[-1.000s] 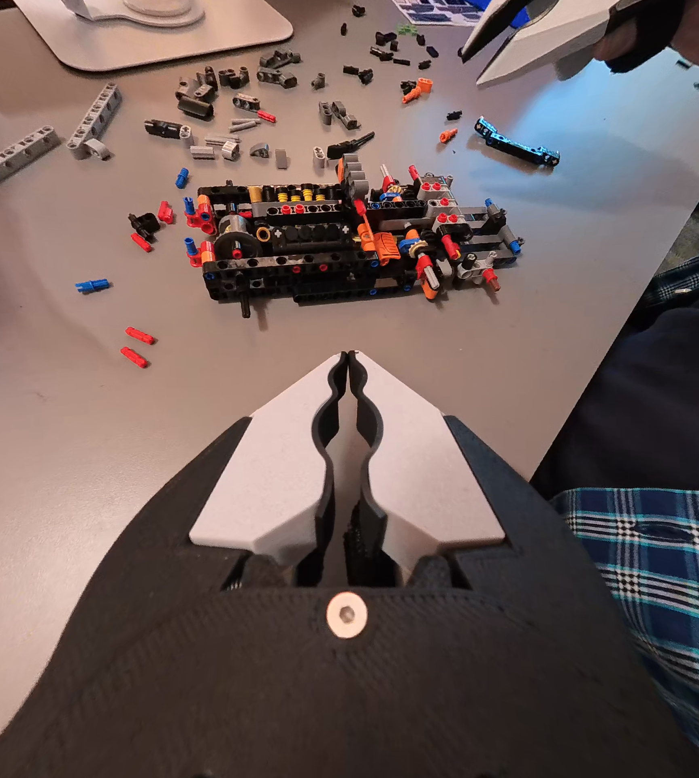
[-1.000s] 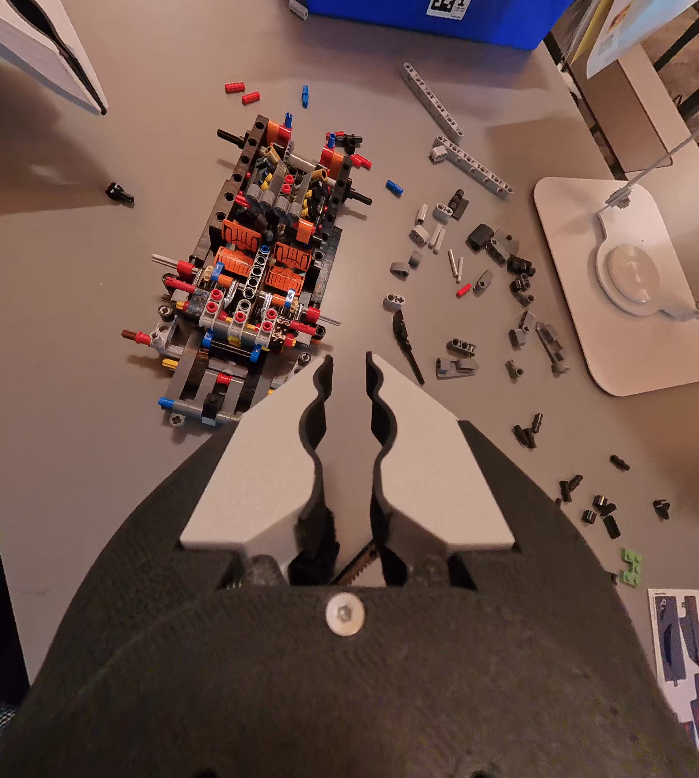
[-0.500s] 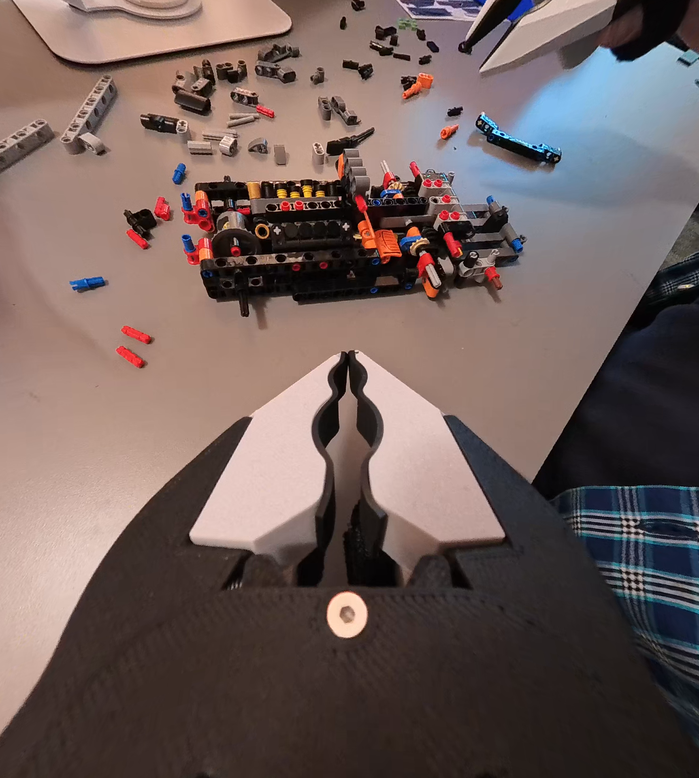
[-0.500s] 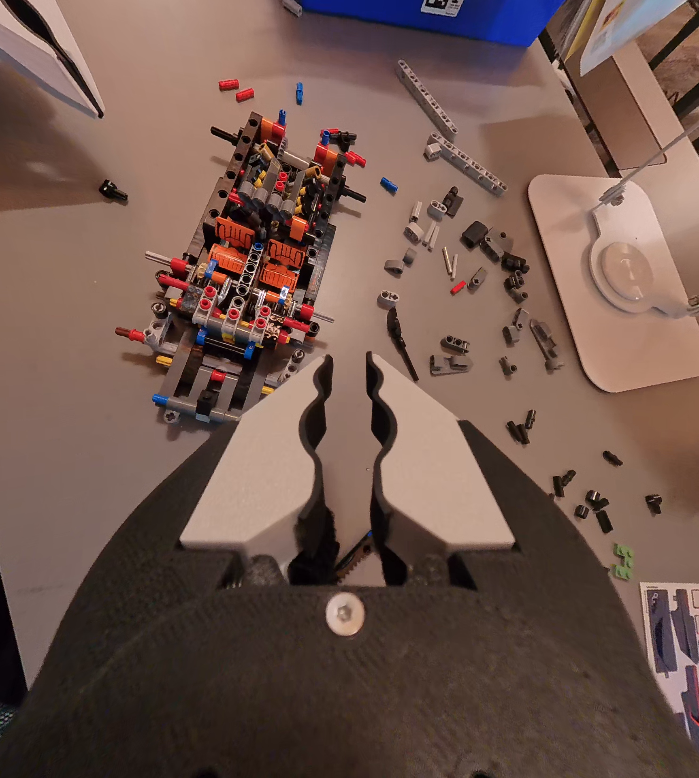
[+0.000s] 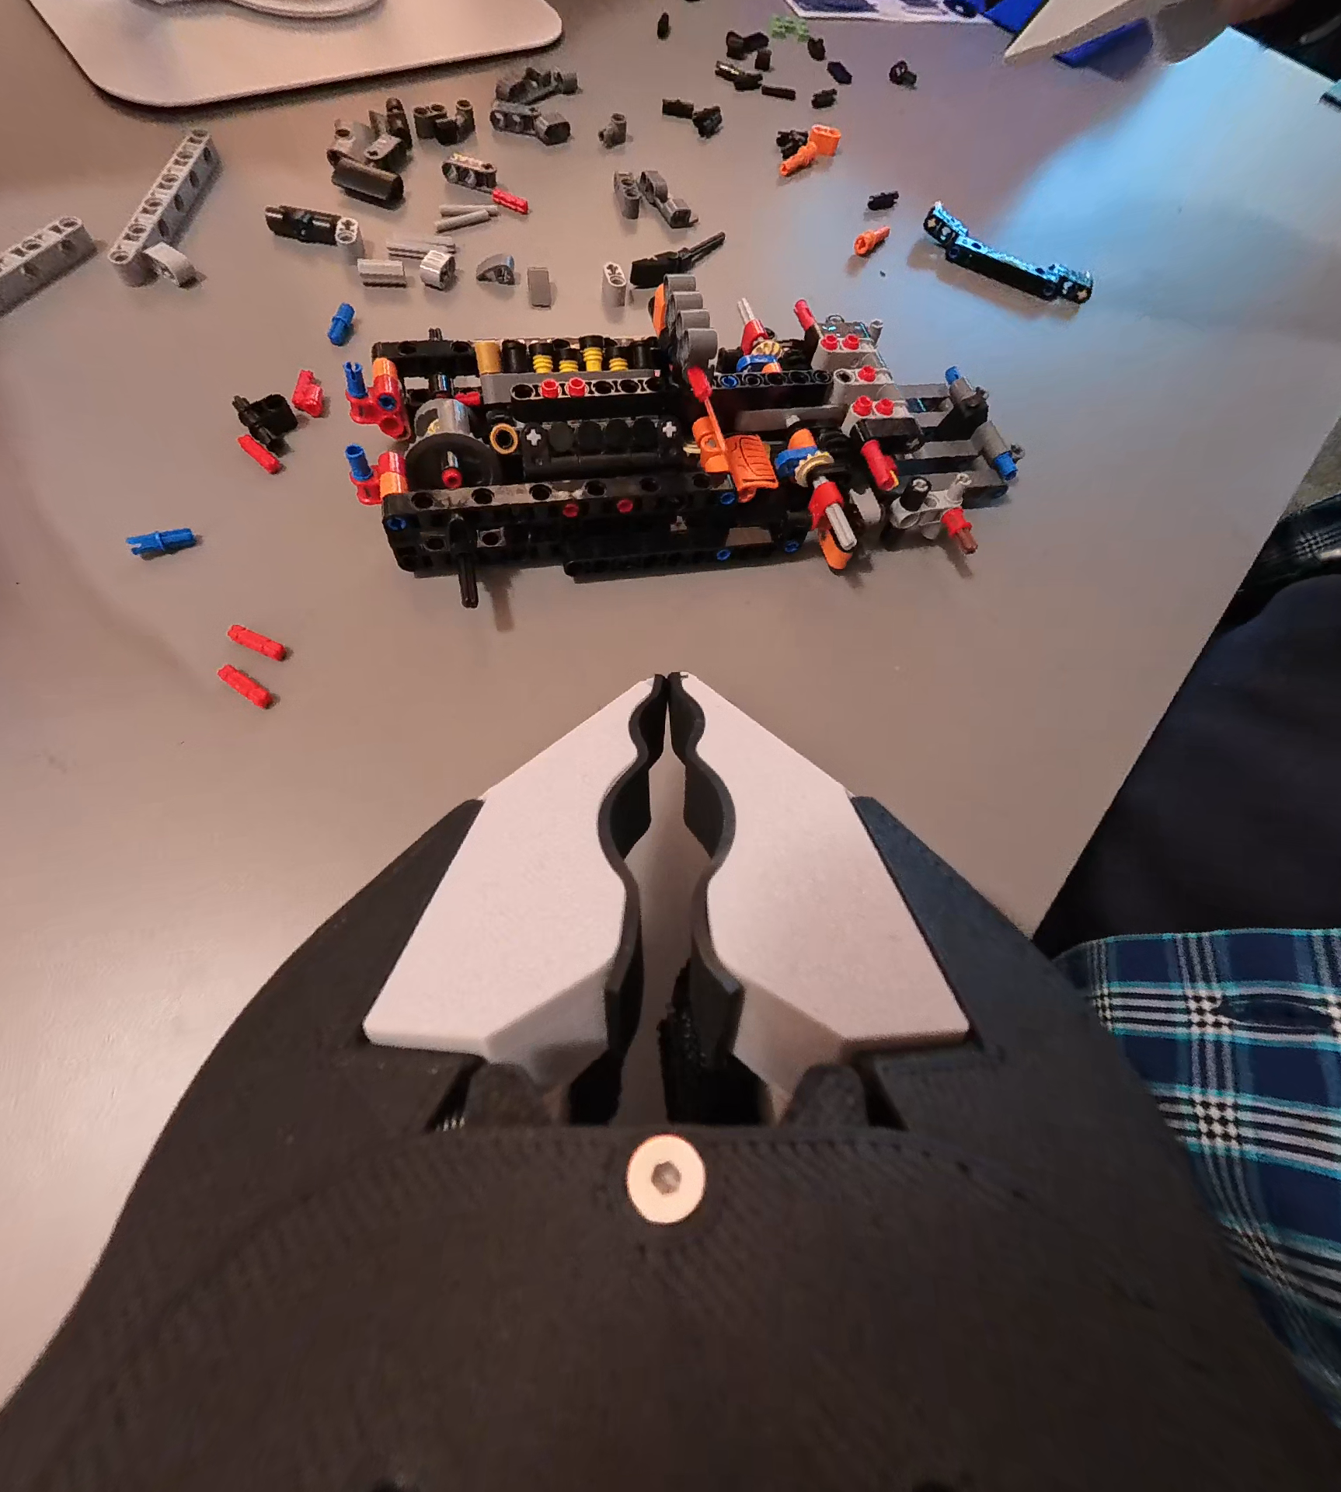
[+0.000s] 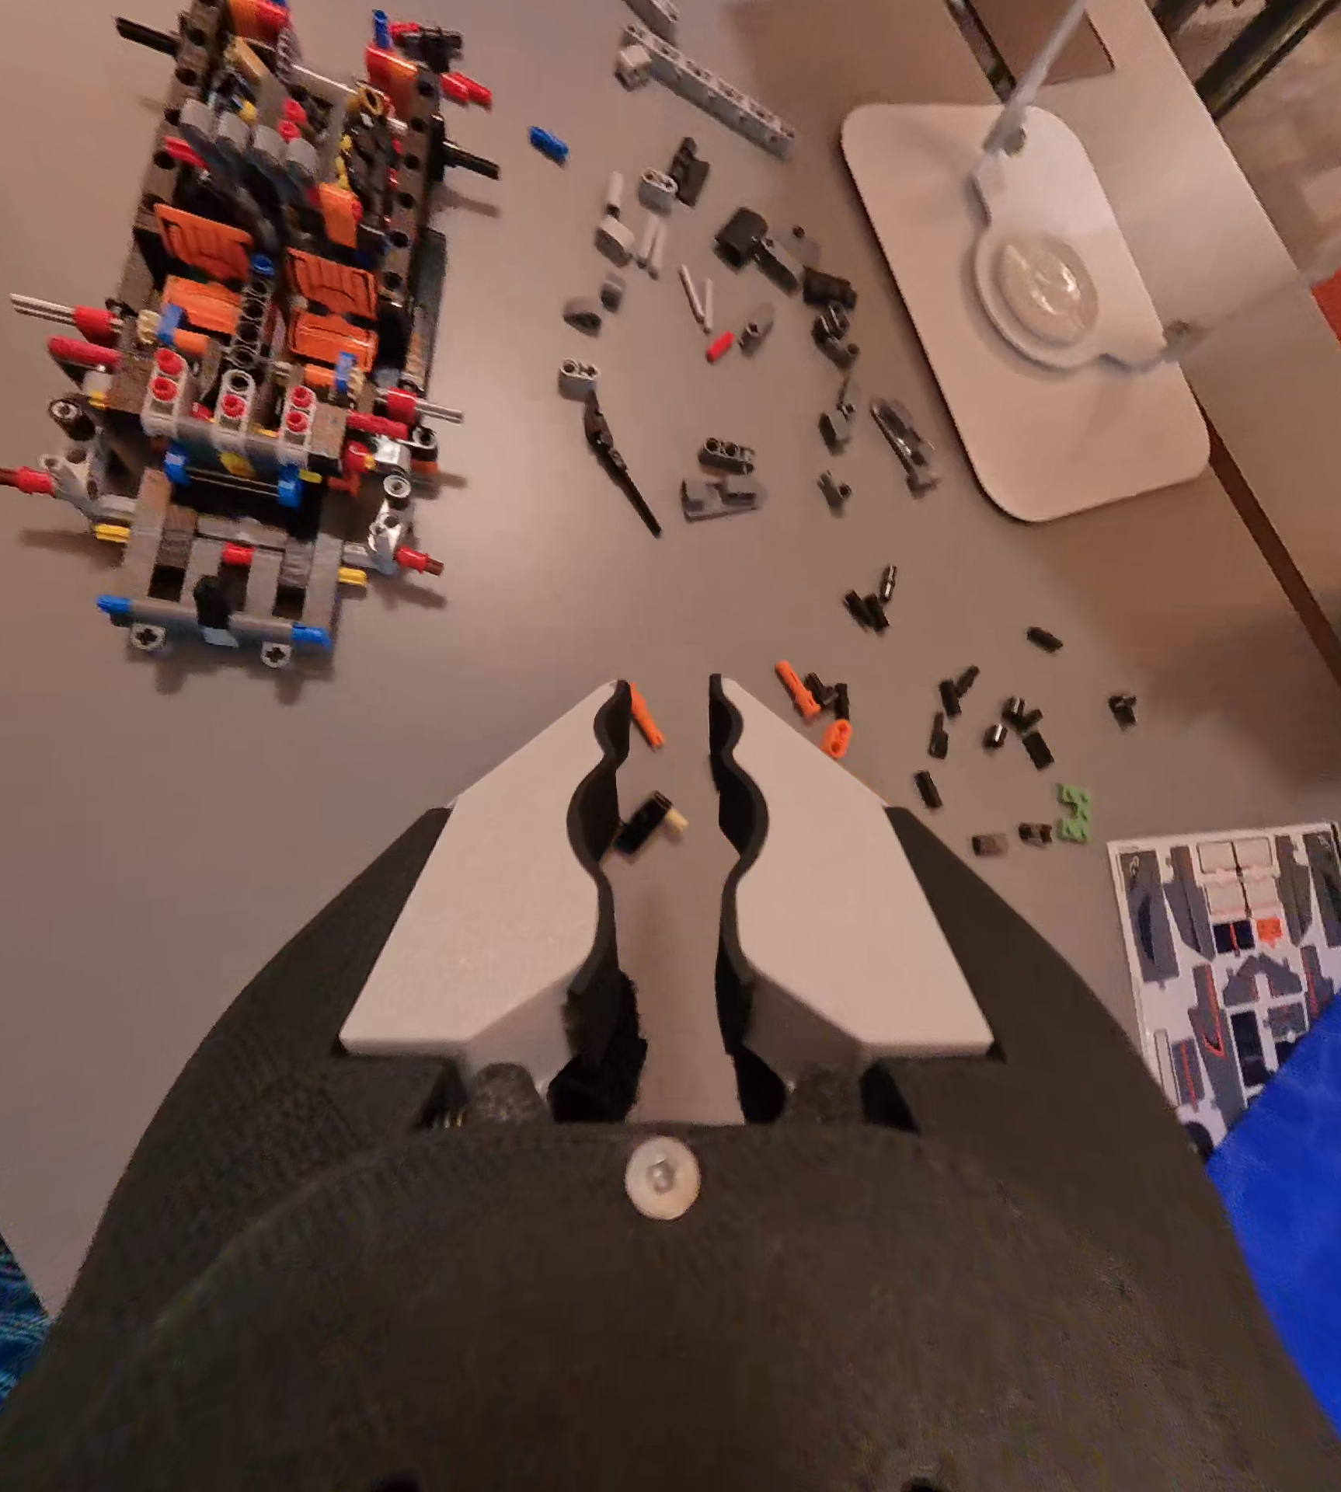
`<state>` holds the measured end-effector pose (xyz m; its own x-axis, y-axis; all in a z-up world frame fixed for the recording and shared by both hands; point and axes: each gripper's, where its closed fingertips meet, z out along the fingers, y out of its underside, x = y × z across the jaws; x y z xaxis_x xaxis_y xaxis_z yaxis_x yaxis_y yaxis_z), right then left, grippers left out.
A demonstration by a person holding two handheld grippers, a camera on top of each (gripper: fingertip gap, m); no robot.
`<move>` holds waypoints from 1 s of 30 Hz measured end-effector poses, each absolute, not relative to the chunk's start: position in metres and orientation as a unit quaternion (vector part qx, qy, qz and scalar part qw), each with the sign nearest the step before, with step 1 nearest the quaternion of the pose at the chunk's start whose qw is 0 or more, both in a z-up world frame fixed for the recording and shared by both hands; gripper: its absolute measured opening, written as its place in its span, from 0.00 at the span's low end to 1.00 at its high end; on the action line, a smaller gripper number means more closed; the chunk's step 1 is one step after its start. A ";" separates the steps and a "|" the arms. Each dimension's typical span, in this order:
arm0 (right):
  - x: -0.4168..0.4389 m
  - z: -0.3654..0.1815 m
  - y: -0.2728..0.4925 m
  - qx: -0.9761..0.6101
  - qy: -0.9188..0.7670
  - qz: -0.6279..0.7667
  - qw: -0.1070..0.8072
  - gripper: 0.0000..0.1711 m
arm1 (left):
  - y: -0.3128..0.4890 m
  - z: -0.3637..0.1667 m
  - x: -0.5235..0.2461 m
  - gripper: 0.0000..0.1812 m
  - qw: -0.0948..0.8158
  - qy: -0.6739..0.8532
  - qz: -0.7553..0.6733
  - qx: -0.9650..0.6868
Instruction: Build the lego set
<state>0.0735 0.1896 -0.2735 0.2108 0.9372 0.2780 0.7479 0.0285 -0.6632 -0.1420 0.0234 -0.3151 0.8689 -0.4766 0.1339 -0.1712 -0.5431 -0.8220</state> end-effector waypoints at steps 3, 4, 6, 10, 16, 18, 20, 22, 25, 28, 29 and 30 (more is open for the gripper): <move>0.076 -0.273 0.194 -0.685 -0.615 0.129 0.370 0.10 | 0.025 -0.316 -0.142 0.00 0.438 0.189 -0.170 -0.863; 0.073 -0.274 0.194 -0.680 -0.620 0.129 0.368 0.10 | 0.026 -0.316 -0.141 0.00 0.436 0.190 -0.168 -0.863; 0.064 -0.278 0.193 -0.670 -0.635 0.132 0.362 0.11 | 0.027 -0.317 -0.140 0.00 0.436 0.191 -0.167 -0.864; 0.032 -0.293 0.188 -0.638 -0.677 0.145 0.338 0.12 | 0.028 -0.317 -0.139 0.00 0.435 0.195 -0.164 -0.864; -0.011 -0.311 0.194 -0.612 -0.710 0.160 0.310 0.12 | 0.029 -0.315 -0.143 0.00 0.438 0.192 -0.161 -0.863; -0.019 -0.315 0.197 -0.605 -0.720 0.157 0.302 0.13 | 0.029 -0.316 -0.144 0.00 0.439 0.190 -0.162 -0.863; -0.017 -0.314 0.207 -0.605 -0.724 0.138 0.302 0.13 | 0.029 -0.315 -0.146 0.00 0.440 0.188 -0.163 -0.863; -0.011 -0.307 0.214 -0.611 -0.716 0.150 0.303 0.12 | 0.028 -0.315 -0.148 0.00 0.441 0.184 -0.165 -0.863; 0.009 -0.302 0.230 -0.626 -0.707 0.124 0.304 0.11 | 0.029 -0.316 -0.150 0.00 0.442 0.180 -0.173 -0.861; 0.040 -0.292 0.247 -0.648 -0.688 0.099 0.311 0.11 | 0.029 -0.316 -0.149 0.00 0.441 0.180 -0.176 -0.861; 0.052 -0.289 0.251 -0.658 -0.679 0.096 0.311 0.11 | 0.029 -0.316 -0.149 0.00 0.441 0.180 -0.176 -0.861; 0.065 -0.287 0.254 -0.667 -0.672 0.094 0.309 0.11 | 0.029 -0.316 -0.150 0.00 0.442 0.179 -0.176 -0.861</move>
